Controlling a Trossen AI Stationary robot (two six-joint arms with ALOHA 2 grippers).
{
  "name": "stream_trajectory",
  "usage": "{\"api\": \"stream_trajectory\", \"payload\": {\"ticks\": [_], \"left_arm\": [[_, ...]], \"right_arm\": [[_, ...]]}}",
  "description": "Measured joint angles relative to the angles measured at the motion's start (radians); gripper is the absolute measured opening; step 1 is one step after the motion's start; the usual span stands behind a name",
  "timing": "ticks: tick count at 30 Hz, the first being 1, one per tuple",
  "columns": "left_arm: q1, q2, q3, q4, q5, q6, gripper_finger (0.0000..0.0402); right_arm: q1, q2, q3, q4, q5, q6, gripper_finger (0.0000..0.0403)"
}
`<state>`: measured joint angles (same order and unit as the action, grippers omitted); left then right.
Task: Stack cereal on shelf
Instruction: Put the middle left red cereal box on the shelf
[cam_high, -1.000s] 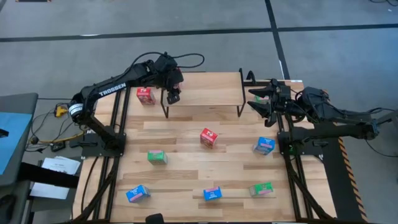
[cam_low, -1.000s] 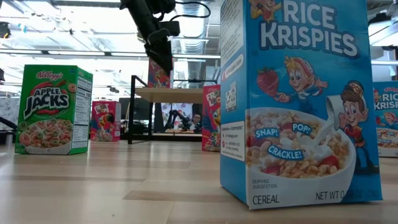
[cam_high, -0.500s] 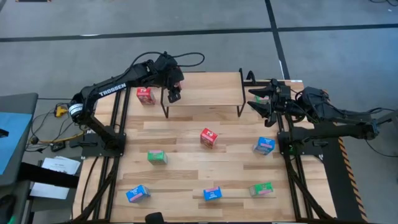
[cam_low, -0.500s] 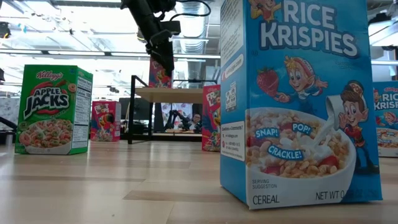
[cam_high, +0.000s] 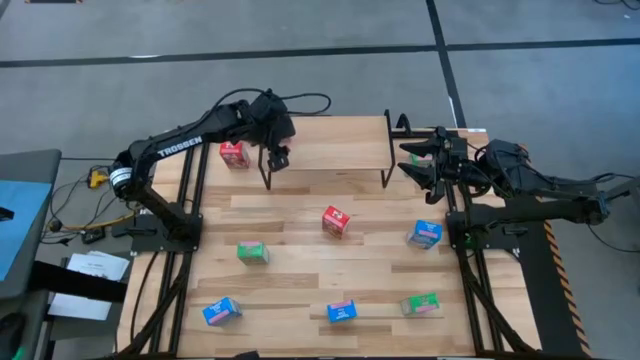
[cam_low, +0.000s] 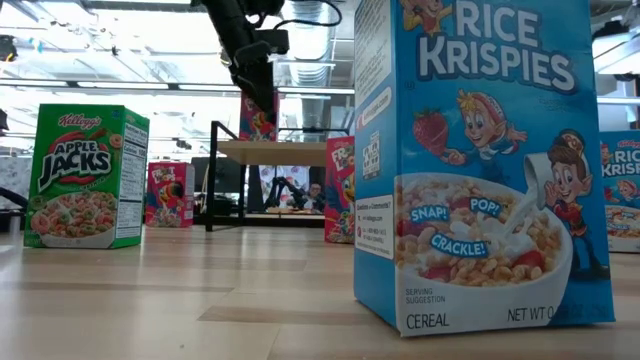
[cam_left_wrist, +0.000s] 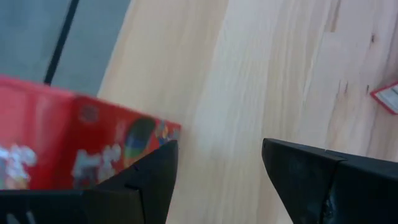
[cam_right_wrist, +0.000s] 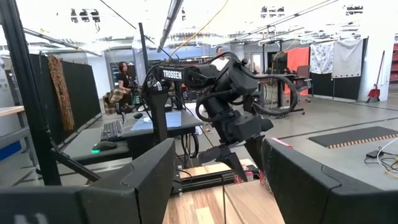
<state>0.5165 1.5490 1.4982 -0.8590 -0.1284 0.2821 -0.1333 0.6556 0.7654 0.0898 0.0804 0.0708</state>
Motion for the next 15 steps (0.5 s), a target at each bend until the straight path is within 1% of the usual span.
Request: {"api": "stream_trajectory", "payload": {"ticks": [4, 8, 15], "left_arm": [[-0.009, 0.006, -0.019, -0.006, -0.005, -0.002, 0.0224], [-0.014, 0.007, -0.063, 0.064, -0.040, 0.001, 0.0224], [-0.015, 0.007, -0.114, 0.092, -0.102, 0.022, 0.0224]], "right_arm": [[0.000, 0.000, 0.000, -0.001, 0.000, 0.000, 0.0265], [0.000, 0.000, 0.000, -0.001, 0.000, 0.000, 0.0265], [0.000, 0.000, 0.000, -0.001, 0.000, 0.000, 0.0265]]}}
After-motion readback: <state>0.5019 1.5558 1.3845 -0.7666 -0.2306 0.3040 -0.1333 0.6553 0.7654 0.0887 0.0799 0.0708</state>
